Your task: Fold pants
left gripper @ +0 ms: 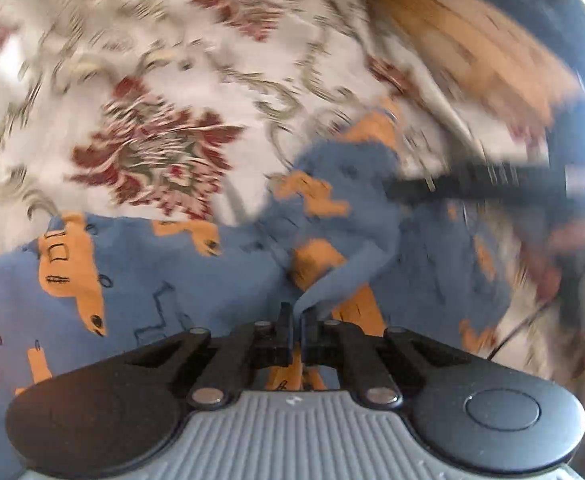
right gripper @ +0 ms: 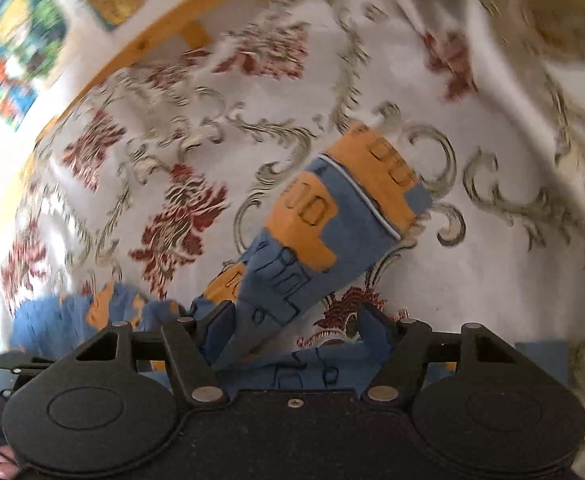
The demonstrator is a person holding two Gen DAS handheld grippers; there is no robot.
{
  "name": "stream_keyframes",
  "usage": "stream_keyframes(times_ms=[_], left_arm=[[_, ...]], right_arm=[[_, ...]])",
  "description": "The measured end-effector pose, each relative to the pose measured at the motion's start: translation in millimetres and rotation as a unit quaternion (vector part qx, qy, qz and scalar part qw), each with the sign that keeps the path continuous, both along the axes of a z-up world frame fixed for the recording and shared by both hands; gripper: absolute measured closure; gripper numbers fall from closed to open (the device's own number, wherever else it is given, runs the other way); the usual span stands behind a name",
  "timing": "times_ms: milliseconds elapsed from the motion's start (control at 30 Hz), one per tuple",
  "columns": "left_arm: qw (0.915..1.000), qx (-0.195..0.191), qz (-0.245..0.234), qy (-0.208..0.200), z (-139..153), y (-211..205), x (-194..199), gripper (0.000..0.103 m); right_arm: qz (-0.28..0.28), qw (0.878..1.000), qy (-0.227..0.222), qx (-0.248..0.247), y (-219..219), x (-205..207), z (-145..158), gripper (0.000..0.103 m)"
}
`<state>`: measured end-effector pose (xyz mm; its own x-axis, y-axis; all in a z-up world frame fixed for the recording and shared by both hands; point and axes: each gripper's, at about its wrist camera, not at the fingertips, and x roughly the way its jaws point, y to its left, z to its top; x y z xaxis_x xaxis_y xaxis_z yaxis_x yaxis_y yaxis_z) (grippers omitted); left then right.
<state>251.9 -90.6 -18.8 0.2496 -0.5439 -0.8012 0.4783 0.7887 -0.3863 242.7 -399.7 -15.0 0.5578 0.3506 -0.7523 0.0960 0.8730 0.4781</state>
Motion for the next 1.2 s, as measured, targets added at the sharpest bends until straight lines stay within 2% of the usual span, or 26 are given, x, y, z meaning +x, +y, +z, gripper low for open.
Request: stream_keyframes(times_ms=[100, 200, 400, 567, 633, 700, 933, 967, 1000, 1033, 1133, 1200], left_arm=[[0.9973, -0.045, 0.034, 0.046, -4.5, 20.9, 30.8, 0.099], [0.9944, -0.072, 0.050, 0.059, -9.0, 32.3, 47.7, 0.099], [0.9920, -0.089, 0.052, 0.073, -16.2, 36.4, 61.0, 0.099], [0.9879, -0.106, 0.061, 0.095, -25.3, 44.3, 69.8, 0.099], [0.9858, -0.113, 0.067, 0.105, -28.8, 47.3, 75.3, 0.099], [0.9844, -0.116, 0.075, 0.109, -30.6, 49.6, 80.6, 0.099], [0.9872, -0.105, 0.068, 0.100, -31.3, 47.0, 81.4, 0.099], [0.9876, -0.103, 0.066, 0.099, -31.3, 46.6, 80.7, 0.099], [0.9879, -0.101, 0.065, 0.098, -31.4, 47.1, 79.7, 0.099], [0.9880, -0.101, 0.064, 0.098, -31.4, 47.2, 78.6, 0.099], [0.9889, -0.097, 0.063, 0.093, -28.6, 47.1, 75.7, 0.099], [0.9898, -0.094, 0.062, 0.088, -25.5, 47.6, 73.8, 0.099]], right_arm=[[-0.045, 0.997, 0.013, 0.063, -13.4, -0.8, -11.8, 0.032], [-0.086, 0.990, 0.009, 0.110, -21.9, -4.7, -22.8, 0.032], [-0.136, 0.981, -0.016, 0.141, -22.6, -16.1, -28.4, 0.031], [-0.204, 0.959, -0.027, 0.197, -30.5, -34.3, -36.1, 0.031], [-0.229, 0.952, -0.023, 0.199, -30.7, -39.7, -36.7, 0.038], [-0.250, 0.951, -0.012, 0.183, -26.6, -39.8, -36.7, 0.049], [-0.270, 0.948, -0.004, 0.167, -9.9, -14.2, -42.0, 0.053], [-0.271, 0.949, -0.006, 0.163, -9.1, -11.0, -43.1, 0.070], [-0.270, 0.950, -0.007, 0.158, -8.4, -7.6, -44.5, 0.093], [-0.273, 0.949, -0.008, 0.155, -7.8, -4.9, -46.6, 0.100], [-0.283, 0.943, -0.027, 0.174, -11.3, -7.2, -50.6, 0.103], [-0.281, 0.944, -0.046, 0.165, -10.6, -11.0, -44.4, 0.103]])
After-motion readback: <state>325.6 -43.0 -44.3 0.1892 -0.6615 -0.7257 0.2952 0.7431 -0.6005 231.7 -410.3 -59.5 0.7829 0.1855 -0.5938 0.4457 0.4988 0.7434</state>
